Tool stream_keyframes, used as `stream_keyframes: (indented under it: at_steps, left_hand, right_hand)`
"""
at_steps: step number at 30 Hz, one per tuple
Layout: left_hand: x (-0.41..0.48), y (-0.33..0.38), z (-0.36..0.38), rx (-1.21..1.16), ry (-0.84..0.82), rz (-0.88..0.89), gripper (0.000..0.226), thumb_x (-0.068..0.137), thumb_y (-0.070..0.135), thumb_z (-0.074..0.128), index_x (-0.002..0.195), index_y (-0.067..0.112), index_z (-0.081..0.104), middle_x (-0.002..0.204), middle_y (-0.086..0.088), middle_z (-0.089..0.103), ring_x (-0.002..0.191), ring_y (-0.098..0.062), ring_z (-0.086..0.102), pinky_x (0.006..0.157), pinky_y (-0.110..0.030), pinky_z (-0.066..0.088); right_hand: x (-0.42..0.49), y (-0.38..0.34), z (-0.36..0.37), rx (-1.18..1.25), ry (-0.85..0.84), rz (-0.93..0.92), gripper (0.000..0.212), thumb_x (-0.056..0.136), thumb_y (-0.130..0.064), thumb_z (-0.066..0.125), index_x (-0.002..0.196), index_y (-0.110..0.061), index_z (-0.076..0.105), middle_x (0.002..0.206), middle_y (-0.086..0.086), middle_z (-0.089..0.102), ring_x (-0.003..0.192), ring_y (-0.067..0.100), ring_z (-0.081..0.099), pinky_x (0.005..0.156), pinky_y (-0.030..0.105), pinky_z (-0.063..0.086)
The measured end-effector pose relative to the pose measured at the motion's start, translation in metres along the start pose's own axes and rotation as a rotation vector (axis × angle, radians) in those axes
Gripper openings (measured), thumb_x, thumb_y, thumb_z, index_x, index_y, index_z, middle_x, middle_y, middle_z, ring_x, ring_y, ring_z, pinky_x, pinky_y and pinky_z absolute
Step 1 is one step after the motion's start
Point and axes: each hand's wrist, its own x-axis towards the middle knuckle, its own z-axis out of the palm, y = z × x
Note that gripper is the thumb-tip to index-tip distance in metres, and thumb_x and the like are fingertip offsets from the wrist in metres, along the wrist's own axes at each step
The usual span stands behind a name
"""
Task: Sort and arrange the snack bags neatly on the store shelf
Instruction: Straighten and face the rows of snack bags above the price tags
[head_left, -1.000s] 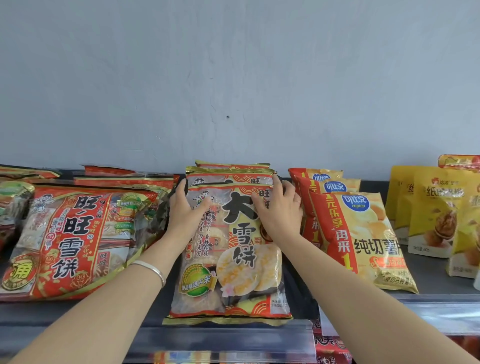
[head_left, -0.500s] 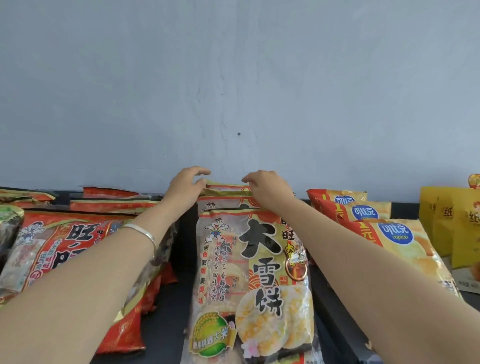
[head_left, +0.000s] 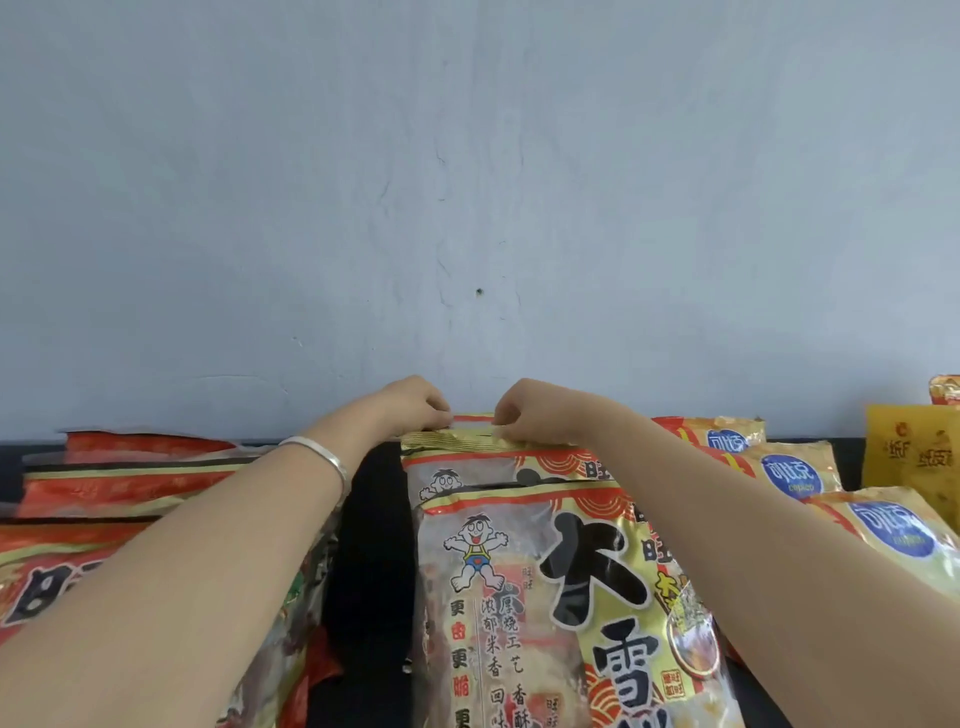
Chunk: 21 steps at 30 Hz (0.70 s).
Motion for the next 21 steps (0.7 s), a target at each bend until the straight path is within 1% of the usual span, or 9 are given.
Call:
stream_keyframes:
  at_steps: [2,5,7,8,12,14,16,18,21]
  left_hand:
    - [0.005,0.001,0.001,0.027,0.028,-0.017,0.022,0.090,0.023,0.061,0.097,0.004,0.070,0.101,-0.009,0.067,0.096,-0.024,0.060,0.084,-0.033,0.048]
    - [0.008,0.005,0.001,0.119,0.075,-0.041,0.017,0.089,0.023,0.062,0.080,0.010,0.067,0.081,-0.005,0.060,0.079,-0.020,0.054,0.067,-0.026,0.042]
    - [0.008,0.004,0.000,0.136,0.113,-0.055,0.025,0.089,0.023,0.062,0.066,0.014,0.062,0.071,-0.002,0.056,0.074,-0.019,0.053,0.061,-0.025,0.039]
    - [0.008,0.002,0.000,0.128,0.131,-0.062,0.028,0.089,0.023,0.062,0.063,0.016,0.059,0.067,-0.001,0.054,0.072,-0.020,0.052,0.062,-0.025,0.039]
    - [0.005,-0.005,-0.001,0.092,0.140,-0.086,0.022,0.091,0.023,0.061,0.072,0.013,0.062,0.069,-0.002,0.055,0.075,-0.021,0.052,0.068,-0.029,0.040]
    - [0.004,-0.006,0.001,0.115,0.116,-0.064,0.021,0.093,0.025,0.057,0.077,0.012,0.062,0.080,-0.006,0.059,0.081,-0.022,0.053,0.071,-0.029,0.039]
    - [0.003,-0.006,0.003,0.087,0.124,-0.038,0.020,0.095,0.024,0.052,0.095,0.010,0.066,0.100,-0.009,0.063,0.096,-0.025,0.057,0.078,-0.030,0.042]
    - [-0.001,-0.007,0.004,-0.056,0.175,-0.017,0.025,0.096,0.024,0.049,0.111,0.010,0.063,0.115,-0.007,0.061,0.107,-0.025,0.055,0.086,-0.032,0.043]
    - [-0.015,-0.006,0.002,-0.305,0.302,0.014,0.030,0.098,0.027,0.044,0.121,0.013,0.057,0.124,-0.007,0.055,0.108,-0.021,0.051,0.087,-0.032,0.042]
  right_hand:
    - [0.001,-0.001,0.005,-0.033,0.049,-0.011,0.021,0.092,-0.018,0.059,0.110,-0.008,0.065,0.108,0.006,0.062,0.093,0.018,0.050,0.085,0.030,0.042]
    - [0.004,-0.002,0.011,-0.033,0.134,-0.020,0.015,0.091,-0.021,0.061,0.103,-0.013,0.064,0.098,0.002,0.055,0.092,0.019,0.048,0.086,0.032,0.044]
    - [0.005,-0.004,0.013,-0.012,0.165,-0.021,0.014,0.090,-0.023,0.062,0.101,-0.016,0.064,0.095,-0.002,0.052,0.091,0.019,0.048,0.086,0.033,0.045]
    - [0.006,-0.005,0.014,-0.004,0.171,-0.024,0.014,0.090,-0.024,0.062,0.102,-0.016,0.064,0.095,-0.002,0.052,0.092,0.018,0.048,0.087,0.034,0.045]
    - [0.008,-0.010,0.018,0.019,0.175,-0.030,0.016,0.090,-0.024,0.063,0.103,-0.015,0.066,0.096,-0.002,0.053,0.096,0.020,0.052,0.084,0.032,0.045]
    - [0.007,-0.010,0.018,0.036,0.176,-0.006,0.021,0.090,-0.026,0.064,0.107,-0.014,0.066,0.097,-0.002,0.052,0.093,0.017,0.049,0.083,0.029,0.043]
    - [0.006,-0.009,0.018,0.053,0.192,0.025,0.022,0.087,-0.029,0.067,0.106,-0.017,0.067,0.097,-0.003,0.054,0.093,0.016,0.050,0.085,0.031,0.046]
    - [0.003,-0.011,0.017,0.065,0.232,0.050,0.016,0.086,-0.032,0.066,0.100,-0.023,0.067,0.100,-0.003,0.059,0.095,0.017,0.054,0.085,0.034,0.049]
    - [-0.006,-0.015,0.014,0.051,0.301,0.052,0.017,0.090,-0.036,0.056,0.101,-0.026,0.065,0.107,-0.002,0.064,0.099,0.019,0.059,0.084,0.038,0.052]
